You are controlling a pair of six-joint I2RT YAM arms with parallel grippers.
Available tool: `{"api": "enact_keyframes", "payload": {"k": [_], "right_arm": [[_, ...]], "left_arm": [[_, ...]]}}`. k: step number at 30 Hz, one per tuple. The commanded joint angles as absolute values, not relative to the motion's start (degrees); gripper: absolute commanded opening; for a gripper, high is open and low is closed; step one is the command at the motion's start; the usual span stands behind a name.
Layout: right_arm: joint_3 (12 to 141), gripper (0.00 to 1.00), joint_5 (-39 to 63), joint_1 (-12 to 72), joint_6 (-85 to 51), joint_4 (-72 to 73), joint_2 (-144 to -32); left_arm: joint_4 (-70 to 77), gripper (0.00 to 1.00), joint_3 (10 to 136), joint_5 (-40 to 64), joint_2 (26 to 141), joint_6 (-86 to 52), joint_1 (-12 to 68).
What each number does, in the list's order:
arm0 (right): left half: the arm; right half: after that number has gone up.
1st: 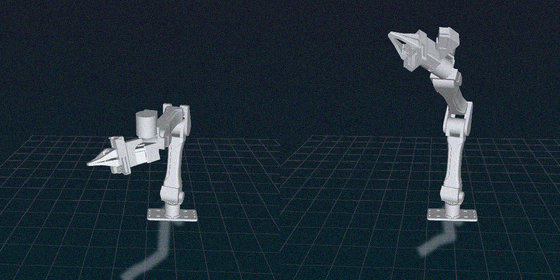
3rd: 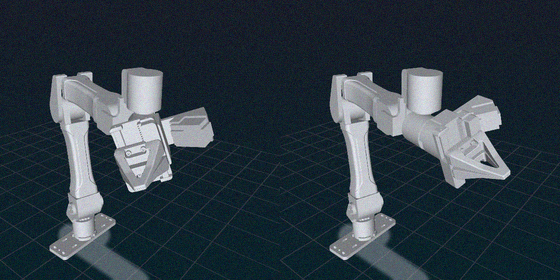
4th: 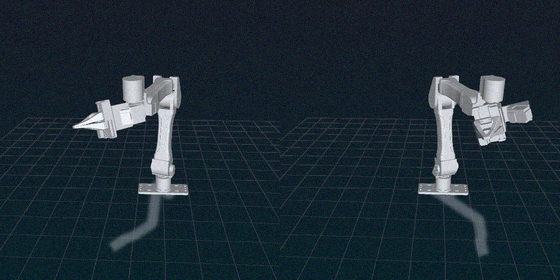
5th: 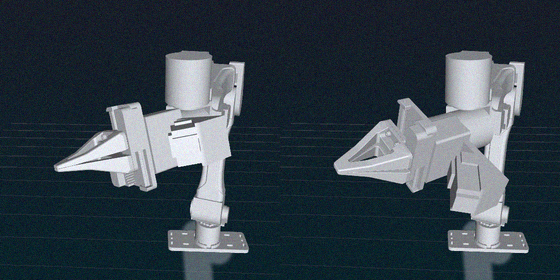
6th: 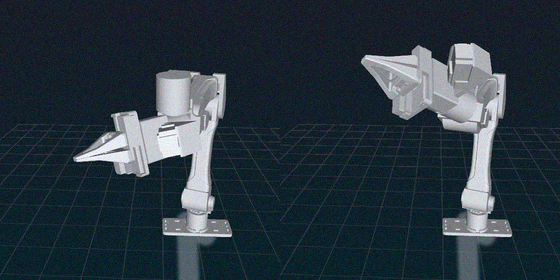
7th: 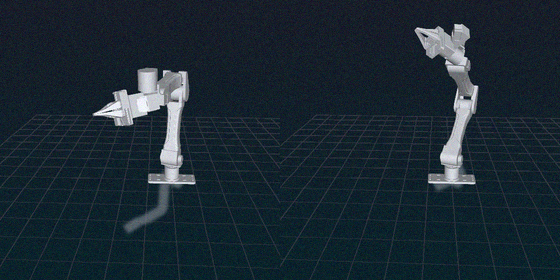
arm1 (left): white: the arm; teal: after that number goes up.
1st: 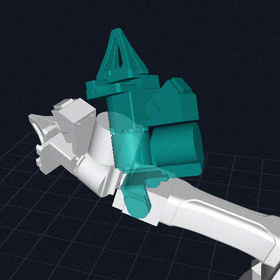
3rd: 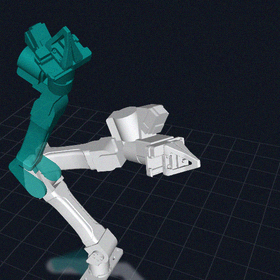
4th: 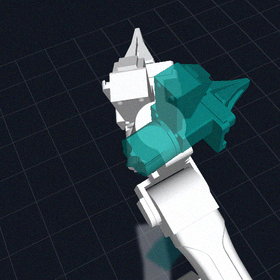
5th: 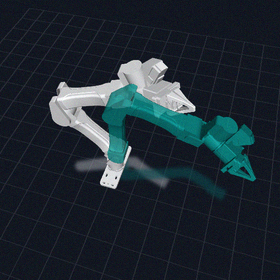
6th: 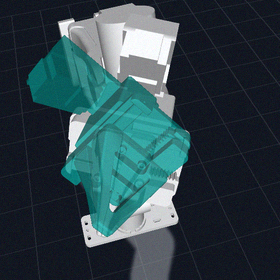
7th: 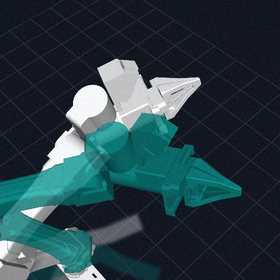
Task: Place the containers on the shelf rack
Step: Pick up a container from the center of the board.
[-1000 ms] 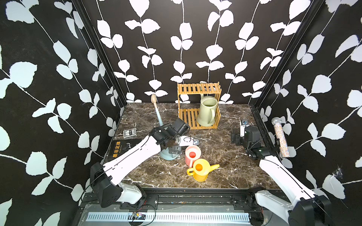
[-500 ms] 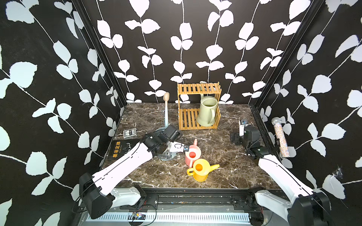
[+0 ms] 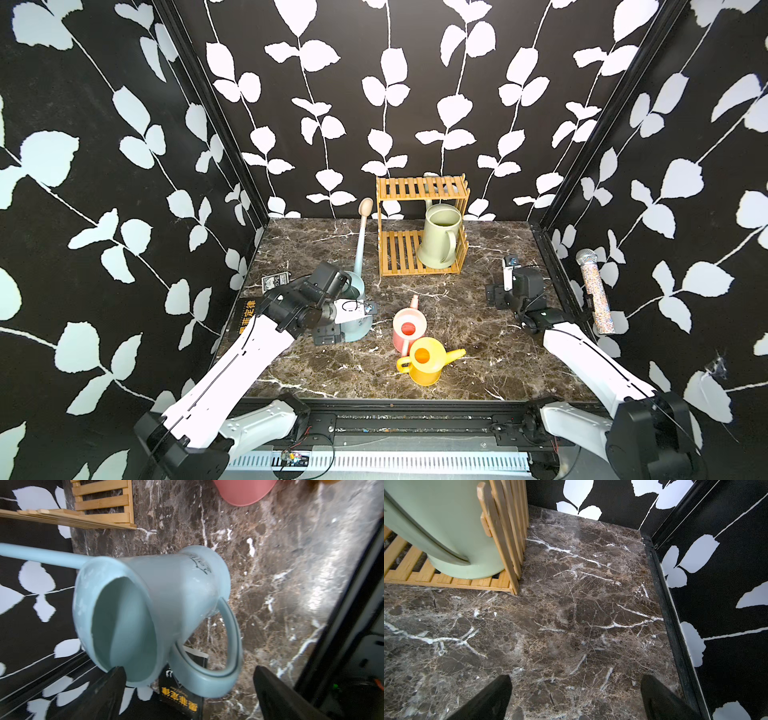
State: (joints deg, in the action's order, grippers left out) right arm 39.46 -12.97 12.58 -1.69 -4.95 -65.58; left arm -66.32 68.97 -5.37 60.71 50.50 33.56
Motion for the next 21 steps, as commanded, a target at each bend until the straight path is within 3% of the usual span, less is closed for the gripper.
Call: {"api": "enact_keyframes", "payload": {"k": [1,12,21], "right_arm": [[40.51,0.99,-13.6,12.17,-1.31,-4.32,-65.85],[40.31,0.99,-13.65,12.21,-1.42,-4.49,-65.87],[40.4,0.99,-13.79,12.21,-1.5,-4.33,-66.18]], "left_arm": [[-69.93,0.98,68.42,4.68,58.23,41.08,30.94],[-58.47,0.93,63.18,13.96,57.11,9.04,16.57],[-57.23,0.74,62.75,13.58,59.33,5.43,15.72]]}}
